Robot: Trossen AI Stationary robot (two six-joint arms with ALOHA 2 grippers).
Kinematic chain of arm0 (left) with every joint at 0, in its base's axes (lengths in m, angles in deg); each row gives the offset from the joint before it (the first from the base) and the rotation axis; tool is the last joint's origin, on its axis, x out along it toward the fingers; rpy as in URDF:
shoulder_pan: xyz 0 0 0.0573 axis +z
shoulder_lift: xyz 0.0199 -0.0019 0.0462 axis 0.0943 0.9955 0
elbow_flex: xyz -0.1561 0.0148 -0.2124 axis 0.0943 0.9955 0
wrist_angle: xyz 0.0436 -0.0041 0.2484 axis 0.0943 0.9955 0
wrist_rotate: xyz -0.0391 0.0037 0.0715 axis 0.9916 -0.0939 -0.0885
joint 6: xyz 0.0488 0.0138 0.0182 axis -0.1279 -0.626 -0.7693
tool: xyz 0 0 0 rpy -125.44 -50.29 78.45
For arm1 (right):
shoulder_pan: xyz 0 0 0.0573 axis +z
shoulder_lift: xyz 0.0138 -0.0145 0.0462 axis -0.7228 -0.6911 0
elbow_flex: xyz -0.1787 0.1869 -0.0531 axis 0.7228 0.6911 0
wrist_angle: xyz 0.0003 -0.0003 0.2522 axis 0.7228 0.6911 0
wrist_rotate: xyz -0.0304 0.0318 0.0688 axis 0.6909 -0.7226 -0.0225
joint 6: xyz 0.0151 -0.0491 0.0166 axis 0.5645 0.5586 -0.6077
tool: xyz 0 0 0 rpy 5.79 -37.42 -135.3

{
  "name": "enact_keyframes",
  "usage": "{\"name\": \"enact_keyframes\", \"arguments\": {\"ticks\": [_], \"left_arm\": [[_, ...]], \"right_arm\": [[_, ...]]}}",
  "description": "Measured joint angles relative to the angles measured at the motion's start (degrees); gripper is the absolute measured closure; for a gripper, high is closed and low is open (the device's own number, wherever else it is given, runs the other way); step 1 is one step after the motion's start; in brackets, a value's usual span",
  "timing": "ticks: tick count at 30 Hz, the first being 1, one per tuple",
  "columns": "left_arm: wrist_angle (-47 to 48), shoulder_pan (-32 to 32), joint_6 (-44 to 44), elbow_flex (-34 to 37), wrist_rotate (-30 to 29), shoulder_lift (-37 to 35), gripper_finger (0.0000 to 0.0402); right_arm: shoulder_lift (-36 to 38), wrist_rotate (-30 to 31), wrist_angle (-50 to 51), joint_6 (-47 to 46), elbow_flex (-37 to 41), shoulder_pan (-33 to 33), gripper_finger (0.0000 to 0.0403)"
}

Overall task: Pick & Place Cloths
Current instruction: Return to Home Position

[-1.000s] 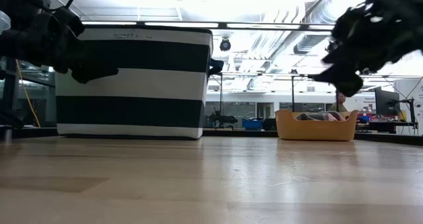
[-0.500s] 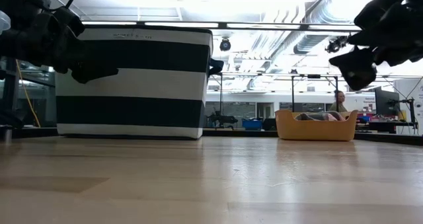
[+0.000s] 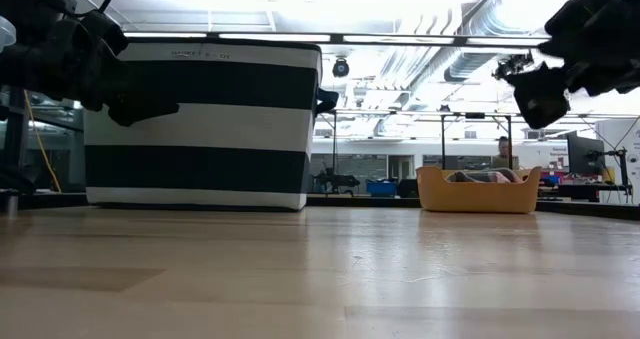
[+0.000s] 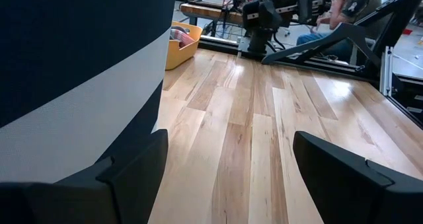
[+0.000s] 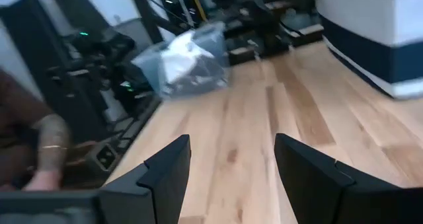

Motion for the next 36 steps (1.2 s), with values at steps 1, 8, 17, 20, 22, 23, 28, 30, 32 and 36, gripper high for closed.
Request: {"name": "enact_keyframes", "arguments": {"ticks": [1,8,17,20,22,23,28,30,32,36], "left_arm": [[0.01,0.0,0.01,0.0,0.0,-0.01,0.008],[0.0,0.0,0.01,0.0,0.0,-0.02,0.008],[0.01,0.0,0.0,0.0,0.0,-0.01,0.008],[0.0,0.0,0.01,0.0,0.0,-0.01,0.008],[0.0,0.0,0.0,0.0,0.0,-0.02,0.008],[0.0,0.0,0.0,0.0,0.02,-0.02,0.008],[0.0,0.0,0.0,0.0,0.0,-0.01,0.008],[0.0,0.0,0.0,0.0,0.0,0.0,0.008],[0.0,0.0,0.0,0.0,0.0,0.0,0.008],[0.0,0.0,0.02,0.0,0.0,-0.02,0.008]], "right_arm": [[0.84,-1.65,0.11,0.49,0.0,-0.78,0.019],[6.57,-9.62,2.68,4.73,0.0,-8.23,0.019],[11.43,-18.44,6.68,4.86,1.01,-21.16,0.019],[11.56,-18.53,6.86,4.81,1.01,-25.11,0.019],[11.56,-19.61,6.97,4.83,1.03,-27.56,0.019],[11.56,-20.39,7.01,4.85,1.03,-28.54,0.019],[11.29,-22.64,7.08,6.96,1.05,-31.66,0.019],[10.82,-22.73,7.11,7.86,1.05,-32.27,0.019],[10.17,-22.73,7.14,8.39,1.07,-32.41,0.019],[8.83,-22.9,7.21,8.2,1.07,-32.35,0.019]]}}
